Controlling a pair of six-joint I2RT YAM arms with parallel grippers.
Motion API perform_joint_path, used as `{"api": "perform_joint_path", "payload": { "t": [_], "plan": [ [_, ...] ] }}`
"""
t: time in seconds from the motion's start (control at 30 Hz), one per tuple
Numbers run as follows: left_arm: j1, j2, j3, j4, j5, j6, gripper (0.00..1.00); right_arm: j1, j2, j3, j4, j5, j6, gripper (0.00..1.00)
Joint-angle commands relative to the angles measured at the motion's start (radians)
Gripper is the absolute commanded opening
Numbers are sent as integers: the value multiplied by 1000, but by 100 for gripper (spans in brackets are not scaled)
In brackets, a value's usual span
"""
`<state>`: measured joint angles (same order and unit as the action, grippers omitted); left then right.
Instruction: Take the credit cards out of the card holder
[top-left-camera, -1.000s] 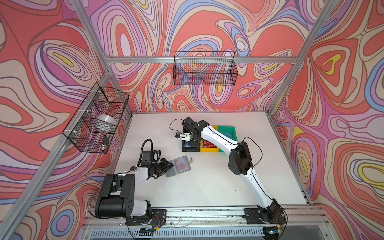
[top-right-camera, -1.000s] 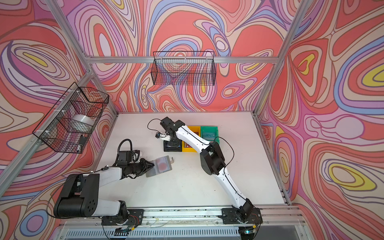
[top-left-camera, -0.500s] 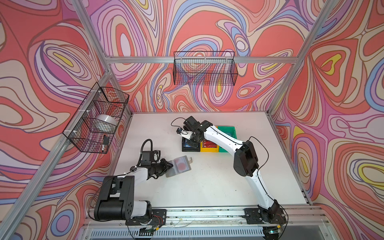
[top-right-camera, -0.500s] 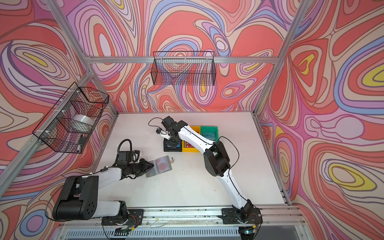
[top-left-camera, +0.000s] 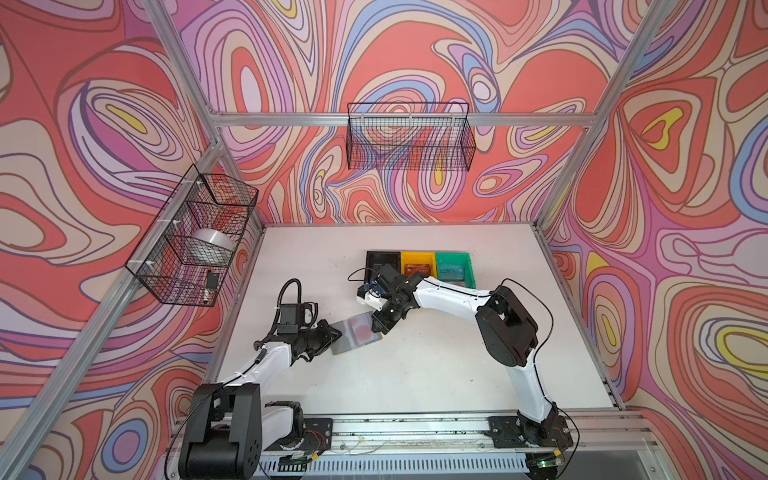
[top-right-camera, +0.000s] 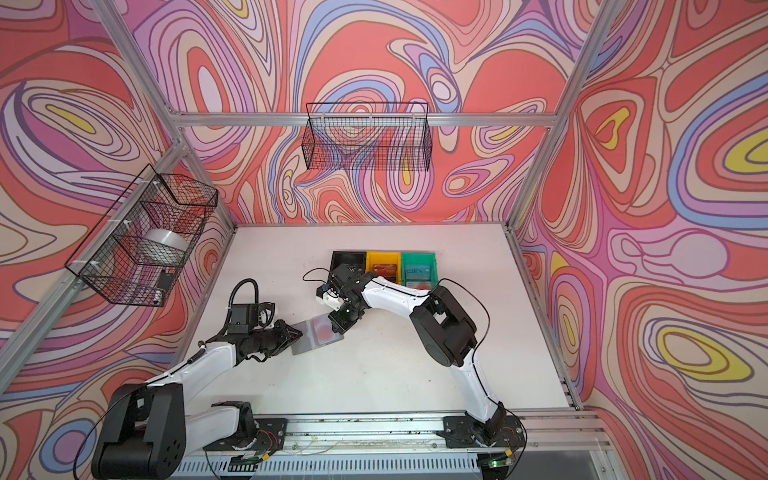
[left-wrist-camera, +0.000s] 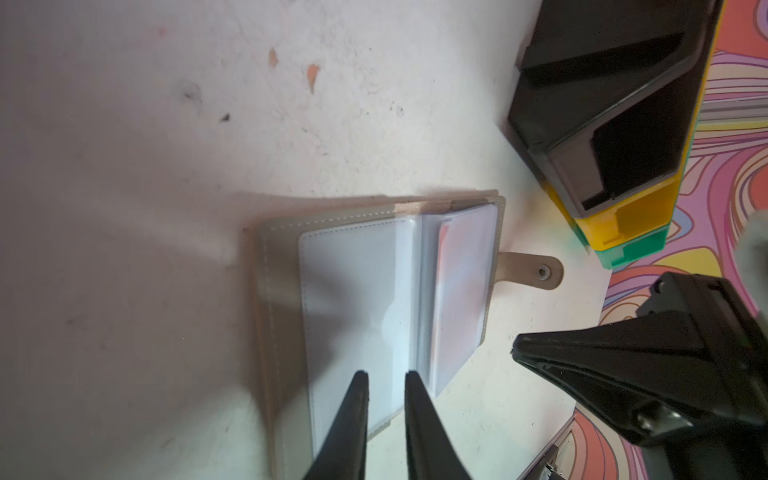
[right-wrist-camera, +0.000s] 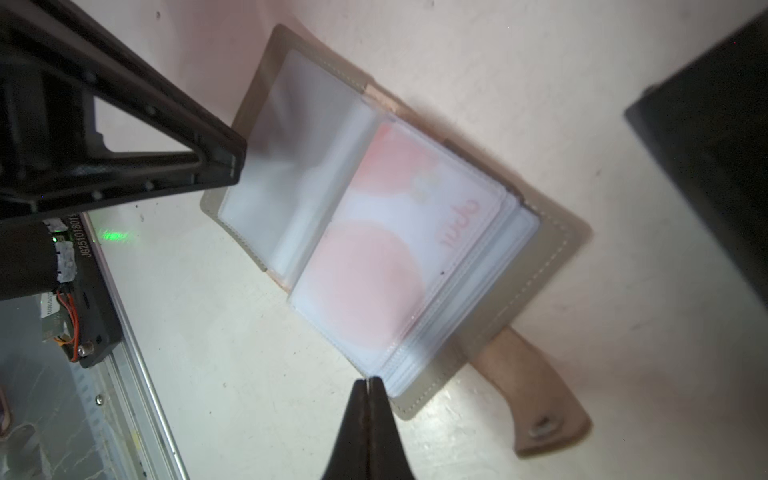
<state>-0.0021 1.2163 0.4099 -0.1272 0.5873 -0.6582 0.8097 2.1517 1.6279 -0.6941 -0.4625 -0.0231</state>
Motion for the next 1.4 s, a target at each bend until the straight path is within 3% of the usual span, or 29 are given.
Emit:
{"api": "perform_joint_path", "payload": {
  "t": [0.0, 0.73, 1.37],
  "plan": [
    [-4, 45, -5, -18, -25, 18, 20, 0, 15, 4, 71, -7, 49, 1],
    [-4, 94, -15, -2, -47, 32, 20, -1, 97, 74, 19, 162, 29, 0],
    [-4, 110, -9, 4, -37, 31, 19, 9, 138, 75, 30, 87, 38, 0]
  ]
}}
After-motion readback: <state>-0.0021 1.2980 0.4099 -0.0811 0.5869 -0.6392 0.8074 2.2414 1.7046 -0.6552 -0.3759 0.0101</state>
